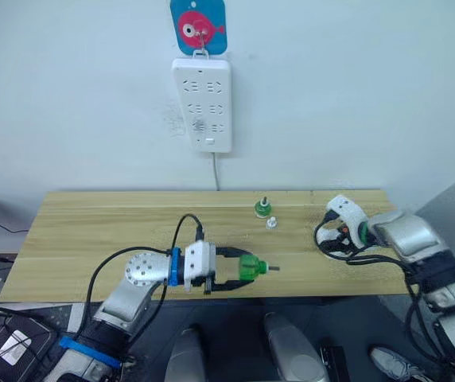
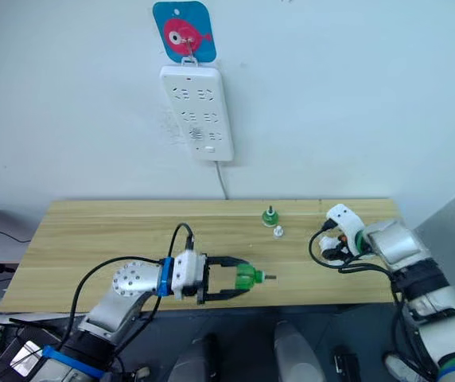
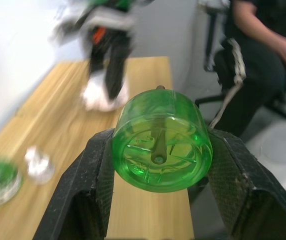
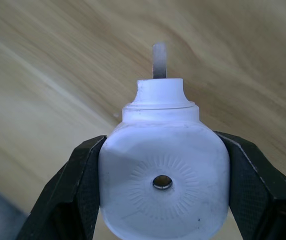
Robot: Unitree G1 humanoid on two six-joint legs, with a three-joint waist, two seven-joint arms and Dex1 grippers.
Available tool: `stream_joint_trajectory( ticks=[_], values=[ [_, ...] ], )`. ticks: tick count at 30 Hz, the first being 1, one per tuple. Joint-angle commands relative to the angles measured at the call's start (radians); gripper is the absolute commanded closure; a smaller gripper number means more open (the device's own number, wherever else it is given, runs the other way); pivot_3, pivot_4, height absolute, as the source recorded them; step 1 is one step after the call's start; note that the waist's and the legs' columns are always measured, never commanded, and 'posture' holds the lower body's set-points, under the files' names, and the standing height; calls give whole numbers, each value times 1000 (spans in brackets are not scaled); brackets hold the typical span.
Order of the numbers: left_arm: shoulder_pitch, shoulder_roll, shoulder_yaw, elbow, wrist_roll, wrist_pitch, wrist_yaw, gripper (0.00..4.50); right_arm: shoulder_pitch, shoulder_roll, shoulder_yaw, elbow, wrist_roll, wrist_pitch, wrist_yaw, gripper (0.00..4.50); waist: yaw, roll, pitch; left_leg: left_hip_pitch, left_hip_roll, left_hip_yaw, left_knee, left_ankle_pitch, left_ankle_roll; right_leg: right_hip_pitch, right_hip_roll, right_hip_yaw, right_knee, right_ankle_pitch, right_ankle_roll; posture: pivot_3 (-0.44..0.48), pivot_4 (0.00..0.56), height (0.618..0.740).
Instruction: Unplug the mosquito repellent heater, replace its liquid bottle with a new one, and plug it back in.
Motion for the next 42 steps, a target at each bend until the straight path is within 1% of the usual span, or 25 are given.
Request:
stream_joint_trajectory(
  ticks=[1, 3, 6, 7, 9, 12, 18, 20, 22, 26, 29, 33, 36, 42],
  values=[
    [-32, 45, 62, -114, -169, 287, -8, 2189, 67, -45, -189, -256, 160, 160, 53, 1548, 1, 0, 0, 0, 0, -1, 0, 0, 0, 0, 0, -1, 0, 0, 0, -265, 224, 740],
    [-51, 65, 98, -150, -260, 434, -6, 2189, 114, -28, -320, -376, 271, 265, 71, 1548, 1, 0, 0, 0, 1, -2, 0, 0, 0, 1, 1, -1, 0, 0, 0, -266, 230, 740],
    [-71, 82, 137, -186, -351, 579, -10, 2189, 145, 41, -504, -493, 429, 453, 94, 1548, -1, 0, 0, 1, 1, -2, 0, 0, 0, 1, 2, -1, 0, 0, 0, -274, 234, 740],
    [-76, 88, 150, -197, -388, 632, -14, 2189, 150, 77, -574, -509, 517, 502, 82, 1548, -4, 0, 0, 1, 1, -2, 0, 0, 0, 1, 2, -1, 0, 0, 0, -278, 236, 740],
    [-84, 93, 175, -213, -445, 711, -15, 2189, 156, 139, -667, -523, 682, 543, 25, 1548, -6, 0, 0, 1, 1, -2, 0, 0, 0, 2, 2, -1, 0, 0, 0, -290, 237, 740],
    [-103, 78, 189, -216, -470, 762, -7, 2189, 180, 220, -718, -537, 845, 544, -118, 1548, -14, 0, 0, 1, 1, -1, 1, 0, 0, 2, 2, -1, 0, 0, 0, -302, 237, 740],
    [-138, 41, 205, -225, -519, 839, 11, 2189, 194, 310, -748, -495, 1135, 544, -403, 1548, -22, 0, 0, 1, 1, 0, 1, 0, 0, 2, 1, 0, -1, 0, 0, -302, 236, 740],
    [-131, 34, 214, -240, -549, 874, 19, 2189, 195, 328, -744, -471, 1221, 530, -499, 1548, -24, 0, 0, 1, 1, 0, 1, 0, 0, 2, 2, 0, -1, 0, 0, -297, 235, 740],
    [-117, 36, 214, -257, -562, 895, 18, 2189, 213, 318, -713, -447, 1330, 474, -601, 1548, -27, 0, 0, 1, 1, 0, 0, 0, 0, 2, 2, 0, -1, 0, 0, -292, 235, 740],
    [-96, 21, 223, -264, -562, 904, 36, 2189, 257, 237, -606, -425, 1566, 320, -778, 1548, -27, 0, 0, 1, 1, -1, 0, 0, 0, 2, 2, 0, -1, 0, 0, -288, 236, 740],
    [-91, 10, 230, -265, -569, 911, 47, 2189, 285, 162, -527, -434, 1693, 217, -858, 1548, -26, 0, 0, 1, 1, 0, 0, 0, 0, 2, 2, 1, -2, 0, -1, -283, 235, 740],
    [-91, -12, 240, -263, -582, 922, 65, 2189, 308, 84, -446, -454, 1790, 114, -907, 1548, -24, 0, 0, 1, 1, 0, 0, 0, 0, 2, 2, 1, -2, 0, -1, -280, 233, 740],
    [-94, -23, 256, -255, -597, 941, 78, 2189, 323, 47, -413, -466, 1800, 70, -896, 1548, -23, 0, 0, 1, 1, 0, 0, 0, 0, 2, 2, 1, -2, 0, -1, -279, 233, 740],
    [-99, -17, 274, -246, -618, 975, 74, 2189, 345, -10, -384, -470, 1800, 16, -855, 1548, -19, 0, 0, 1, 1, 0, 0, 0, 0, 1, 2, 1, -2, 0, -1, -276, 231, 740]
  ],
)
